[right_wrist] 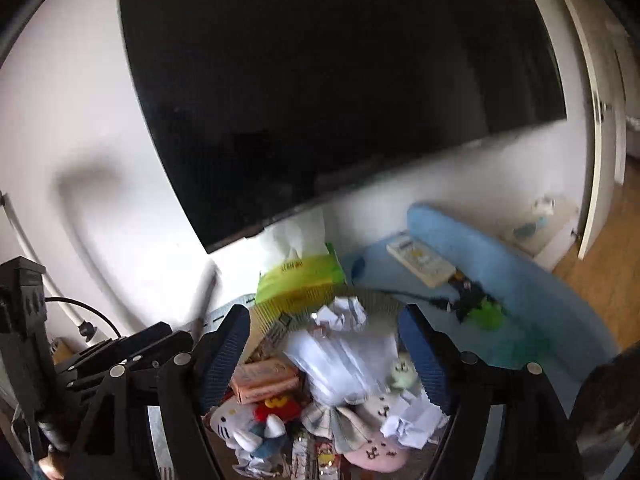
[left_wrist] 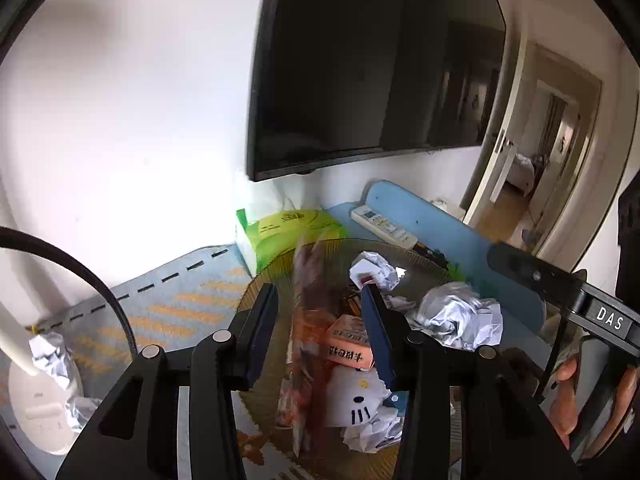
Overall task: Organize objects
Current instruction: 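Open both tools to drop the box and paper ball into the bowl, then move both open tools back over the rug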
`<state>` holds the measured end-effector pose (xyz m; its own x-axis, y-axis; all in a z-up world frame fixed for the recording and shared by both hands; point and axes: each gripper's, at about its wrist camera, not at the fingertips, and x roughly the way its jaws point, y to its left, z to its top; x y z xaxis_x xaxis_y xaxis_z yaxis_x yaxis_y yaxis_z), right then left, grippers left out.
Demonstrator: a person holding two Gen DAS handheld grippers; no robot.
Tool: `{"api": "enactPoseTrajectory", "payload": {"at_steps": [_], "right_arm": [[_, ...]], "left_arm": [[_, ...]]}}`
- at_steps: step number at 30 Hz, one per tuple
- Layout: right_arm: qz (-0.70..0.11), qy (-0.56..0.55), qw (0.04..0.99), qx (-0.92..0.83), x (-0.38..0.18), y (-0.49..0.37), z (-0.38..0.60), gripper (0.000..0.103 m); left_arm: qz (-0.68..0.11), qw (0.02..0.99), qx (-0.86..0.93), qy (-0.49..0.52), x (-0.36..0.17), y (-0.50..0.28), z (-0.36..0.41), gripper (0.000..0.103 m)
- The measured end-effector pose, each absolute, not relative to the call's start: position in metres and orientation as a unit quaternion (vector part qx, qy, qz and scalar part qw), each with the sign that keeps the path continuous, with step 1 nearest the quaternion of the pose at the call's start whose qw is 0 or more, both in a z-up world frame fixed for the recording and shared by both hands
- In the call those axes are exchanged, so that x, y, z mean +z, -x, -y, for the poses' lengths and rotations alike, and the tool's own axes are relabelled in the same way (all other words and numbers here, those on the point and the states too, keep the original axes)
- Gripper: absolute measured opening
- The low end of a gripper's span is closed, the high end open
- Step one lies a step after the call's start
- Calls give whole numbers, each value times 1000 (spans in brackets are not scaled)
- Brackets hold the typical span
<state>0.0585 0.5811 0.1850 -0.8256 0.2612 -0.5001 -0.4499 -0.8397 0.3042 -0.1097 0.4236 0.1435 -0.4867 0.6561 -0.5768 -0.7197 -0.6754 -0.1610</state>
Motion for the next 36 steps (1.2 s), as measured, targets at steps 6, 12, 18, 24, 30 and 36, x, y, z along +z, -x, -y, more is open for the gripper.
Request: {"api": "enactPoseTrajectory", "payload": {"at_steps": [6, 12, 18, 24, 30, 36], "right_arm": [[-232, 229, 179, 928, 181, -86, -581, 76], [-234, 241, 155, 929, 185, -122, -562, 76], [-216, 247, 114, 938, 196, -141, -515, 77], [-184, 252, 62, 948, 194, -137, -446, 102], [-130, 308, 16, 942, 151, -109, -364, 102], [-93, 353, 5, 931, 110, -93, -322, 102]], "left_arm": [[-55, 389, 860, 326, 138, 102, -383, 41], [-7, 360, 865, 350, 134, 76, -294, 41], [8, 298, 883, 362, 121, 26, -200, 43], [-14, 183, 902, 391, 70, -3, -137, 50], [-3, 77, 903, 423, 26, -9, -108, 50], [-61, 76, 907, 409, 21, -21, -116, 50]]}}
